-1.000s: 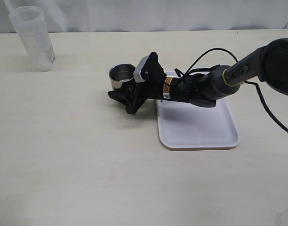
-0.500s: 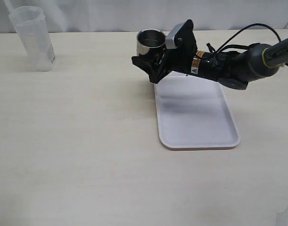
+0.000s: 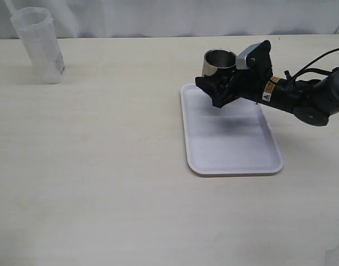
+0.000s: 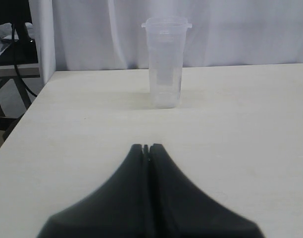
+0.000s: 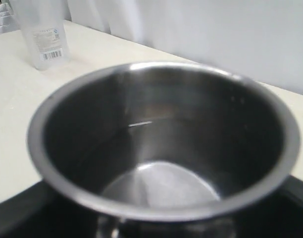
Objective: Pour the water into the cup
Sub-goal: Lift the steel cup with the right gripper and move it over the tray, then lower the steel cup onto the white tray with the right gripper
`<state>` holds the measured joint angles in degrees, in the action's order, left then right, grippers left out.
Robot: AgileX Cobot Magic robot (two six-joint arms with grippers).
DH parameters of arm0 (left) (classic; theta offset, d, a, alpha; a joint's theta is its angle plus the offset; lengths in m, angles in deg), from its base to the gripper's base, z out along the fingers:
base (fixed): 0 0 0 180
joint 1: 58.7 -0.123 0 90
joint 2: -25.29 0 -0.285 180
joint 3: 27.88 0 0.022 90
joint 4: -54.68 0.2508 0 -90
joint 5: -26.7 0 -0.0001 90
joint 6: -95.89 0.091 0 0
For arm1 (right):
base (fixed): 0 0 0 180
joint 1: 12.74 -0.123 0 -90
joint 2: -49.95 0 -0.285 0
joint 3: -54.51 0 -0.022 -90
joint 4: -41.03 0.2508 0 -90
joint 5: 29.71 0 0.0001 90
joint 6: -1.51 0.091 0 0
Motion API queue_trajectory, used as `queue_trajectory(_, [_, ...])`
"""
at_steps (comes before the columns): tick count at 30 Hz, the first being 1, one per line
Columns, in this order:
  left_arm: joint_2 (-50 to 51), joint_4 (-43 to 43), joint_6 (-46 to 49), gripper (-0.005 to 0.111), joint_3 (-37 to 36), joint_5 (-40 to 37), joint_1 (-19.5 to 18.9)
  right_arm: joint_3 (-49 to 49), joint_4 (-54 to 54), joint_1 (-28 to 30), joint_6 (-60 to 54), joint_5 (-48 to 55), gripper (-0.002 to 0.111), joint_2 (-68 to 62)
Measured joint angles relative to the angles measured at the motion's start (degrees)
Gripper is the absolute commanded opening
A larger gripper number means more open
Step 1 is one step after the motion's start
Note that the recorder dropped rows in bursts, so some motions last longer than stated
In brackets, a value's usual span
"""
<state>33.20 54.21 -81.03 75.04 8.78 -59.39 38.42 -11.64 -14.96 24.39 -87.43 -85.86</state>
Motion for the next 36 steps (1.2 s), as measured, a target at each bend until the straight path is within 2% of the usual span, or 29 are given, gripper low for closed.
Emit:
queue_trajectory(20, [0.00, 0.00, 0.00, 0.000, 0.00, 0.00, 0.00, -0.85, 0.22, 0.09, -4.86, 1.59, 0.004, -5.24])
queue_trajectory(29, [0.00, 0.00, 0.00, 0.000, 0.00, 0.00, 0.00, -0.85, 2.57, 0.09, -8.34, -6.57, 0.004, -9.36])
queue_trajectory(36, [0.00, 0.00, 0.00, 0.000, 0.00, 0.00, 0.00, -0.85, 2.91, 0.09, -8.73, -7.20, 0.005, -9.60])
